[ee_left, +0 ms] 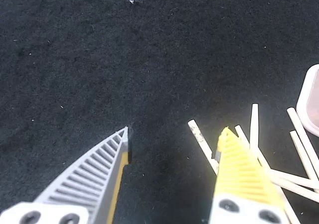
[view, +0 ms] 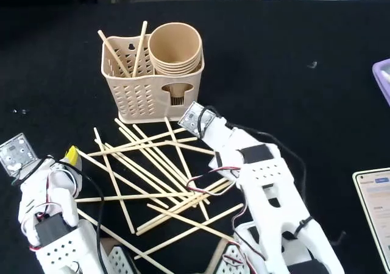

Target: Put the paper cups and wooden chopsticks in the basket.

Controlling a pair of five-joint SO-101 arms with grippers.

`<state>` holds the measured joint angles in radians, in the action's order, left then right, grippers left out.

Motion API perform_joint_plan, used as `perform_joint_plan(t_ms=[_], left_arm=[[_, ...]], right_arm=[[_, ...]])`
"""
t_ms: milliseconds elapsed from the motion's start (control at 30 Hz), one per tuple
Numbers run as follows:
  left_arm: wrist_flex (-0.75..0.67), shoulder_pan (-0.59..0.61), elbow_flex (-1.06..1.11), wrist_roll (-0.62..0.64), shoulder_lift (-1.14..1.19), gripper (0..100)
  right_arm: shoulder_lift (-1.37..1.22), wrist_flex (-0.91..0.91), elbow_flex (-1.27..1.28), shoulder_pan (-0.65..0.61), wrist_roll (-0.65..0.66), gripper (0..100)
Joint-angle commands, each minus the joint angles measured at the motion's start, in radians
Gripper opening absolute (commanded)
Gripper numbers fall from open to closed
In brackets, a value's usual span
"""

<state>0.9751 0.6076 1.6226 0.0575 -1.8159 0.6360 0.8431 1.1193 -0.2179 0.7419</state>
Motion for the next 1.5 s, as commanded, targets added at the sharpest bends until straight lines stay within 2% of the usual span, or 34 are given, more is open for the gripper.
perform_joint_plan(t_ms=[0,167,433,667,733,833,867,900,1000,1133,1467], left_arm=[[-0.020,0.002,-0.004,-0.002,-0.006,28],[-0.020,0.002,-0.004,-0.002,-0.006,28],[-0.020,0.002,-0.004,-0.002,-0.006,28],[-0.020,0.002,-0.004,-0.002,-0.006,28],[-0.020,0.002,-0.004,-0.002,-0.006,28],[-0.020,0.002,-0.004,-0.002,-0.006,28],[-0.020,0.002,-0.004,-0.002,-0.006,28],[-0.020,0.002,-0.004,-0.002,-0.006,28],[-0.020,0.002,-0.004,-0.002,-0.006,28],[-0.020,0.002,-0.004,-0.002,-0.006,28],[-0.020,0.002,-0.004,-0.002,-0.006,28]], right_arm=[[-0.038,-0.043,-0.056,-0.021,-0.020,21.1],[-0.197,-0.140,-0.091,0.017,-0.021,24.4],[-0.406,-0.140,-0.225,0.063,-0.011,24.3],[-0.452,-0.140,-0.228,0.066,0.023,24.1],[-0.456,-0.140,-0.226,0.064,0.055,19.7],[-0.450,-0.140,-0.228,0.066,0.077,3.0],[-0.449,-0.138,-0.232,0.069,0.074,0.5],[-0.449,-0.138,-0.234,0.071,0.077,2.8],[-0.412,-0.133,-0.228,0.071,0.077,1.1],[-0.302,-0.038,-0.234,0.068,0.083,1.1],[0.114,0.209,-0.232,0.069,0.203,1.1]])
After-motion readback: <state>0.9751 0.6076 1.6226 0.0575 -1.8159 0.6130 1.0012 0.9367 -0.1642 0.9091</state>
